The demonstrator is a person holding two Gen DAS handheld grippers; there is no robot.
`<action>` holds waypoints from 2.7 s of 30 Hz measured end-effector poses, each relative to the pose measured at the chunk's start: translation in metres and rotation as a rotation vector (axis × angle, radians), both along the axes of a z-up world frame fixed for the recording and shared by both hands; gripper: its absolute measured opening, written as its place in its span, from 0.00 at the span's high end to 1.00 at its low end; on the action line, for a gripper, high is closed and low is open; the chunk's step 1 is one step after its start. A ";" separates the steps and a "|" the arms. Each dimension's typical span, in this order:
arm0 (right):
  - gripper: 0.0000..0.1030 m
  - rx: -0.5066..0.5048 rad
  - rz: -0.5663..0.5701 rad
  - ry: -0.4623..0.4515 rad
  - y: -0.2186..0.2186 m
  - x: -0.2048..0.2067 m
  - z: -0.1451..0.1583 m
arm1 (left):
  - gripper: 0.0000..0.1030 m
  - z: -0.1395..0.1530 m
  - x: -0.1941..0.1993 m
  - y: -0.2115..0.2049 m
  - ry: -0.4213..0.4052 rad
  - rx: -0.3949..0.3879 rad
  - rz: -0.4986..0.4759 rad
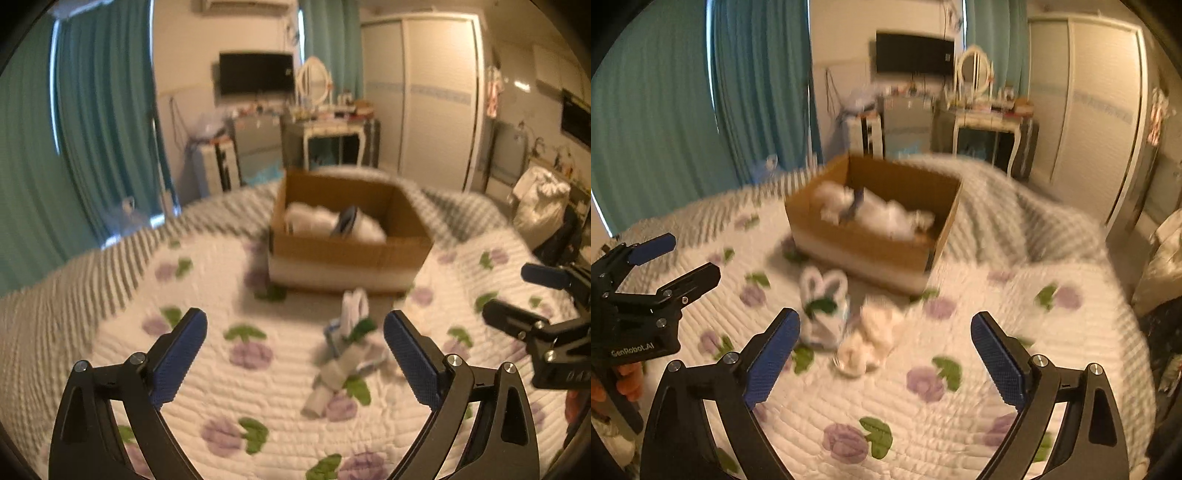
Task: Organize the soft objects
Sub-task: 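Withdraw both open tools from the box toward the remaining items, then grasp the white tube-shaped item with the left tool while the right tool grasps the cream lace cloth, then carry the white tube and lace cloth into the box while both tools open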
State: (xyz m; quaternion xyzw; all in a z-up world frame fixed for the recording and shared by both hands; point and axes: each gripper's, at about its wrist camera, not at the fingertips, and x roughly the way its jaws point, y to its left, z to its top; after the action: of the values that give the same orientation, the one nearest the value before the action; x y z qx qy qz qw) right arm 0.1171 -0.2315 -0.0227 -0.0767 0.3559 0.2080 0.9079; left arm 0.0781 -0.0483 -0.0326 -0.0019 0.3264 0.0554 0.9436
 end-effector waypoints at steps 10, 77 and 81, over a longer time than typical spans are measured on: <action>0.18 -0.031 -0.005 0.174 0.024 0.060 -0.103 | 0.07 -0.087 0.025 0.003 0.157 -0.060 0.027; 0.83 0.110 0.002 -0.249 0.028 0.017 0.095 | 0.73 0.083 0.058 -0.011 -0.127 -0.029 -0.125; 0.83 0.107 -0.004 -0.255 0.036 0.048 0.101 | 0.73 0.082 0.097 -0.012 -0.119 -0.015 -0.127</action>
State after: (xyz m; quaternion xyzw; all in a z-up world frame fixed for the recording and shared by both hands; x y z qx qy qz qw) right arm 0.1647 -0.1956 0.0781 -0.0536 0.2261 0.2135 0.9489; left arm 0.1747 -0.0606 0.0496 0.0083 0.2696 -0.0074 0.9629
